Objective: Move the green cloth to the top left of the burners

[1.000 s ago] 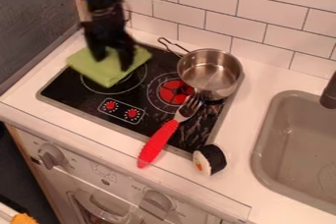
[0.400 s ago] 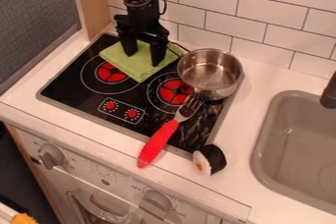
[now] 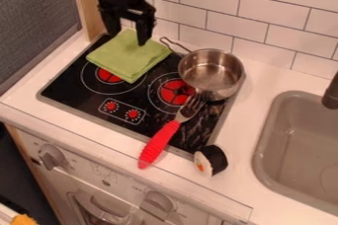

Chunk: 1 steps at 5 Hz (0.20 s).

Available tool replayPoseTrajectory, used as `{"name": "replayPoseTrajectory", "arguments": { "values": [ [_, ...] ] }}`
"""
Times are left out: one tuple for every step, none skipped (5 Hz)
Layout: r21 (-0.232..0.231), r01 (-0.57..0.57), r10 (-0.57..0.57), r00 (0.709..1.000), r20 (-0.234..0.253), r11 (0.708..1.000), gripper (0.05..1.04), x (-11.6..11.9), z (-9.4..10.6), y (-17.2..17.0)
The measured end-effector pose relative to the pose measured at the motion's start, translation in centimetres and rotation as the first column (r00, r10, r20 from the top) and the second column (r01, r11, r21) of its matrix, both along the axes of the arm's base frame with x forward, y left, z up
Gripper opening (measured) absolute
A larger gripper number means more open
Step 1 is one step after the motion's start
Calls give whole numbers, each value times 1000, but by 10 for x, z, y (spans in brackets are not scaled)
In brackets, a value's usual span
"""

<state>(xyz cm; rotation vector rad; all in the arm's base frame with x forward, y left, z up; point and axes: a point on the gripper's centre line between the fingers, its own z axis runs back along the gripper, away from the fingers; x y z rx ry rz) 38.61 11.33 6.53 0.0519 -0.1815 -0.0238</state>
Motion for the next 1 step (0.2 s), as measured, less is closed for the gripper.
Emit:
{"name": "replayPoseTrajectory", "arguments": {
  "values": [
    [-14,30,-30,999,-13,999,1000,-1,-2,-12]
  ]
}}
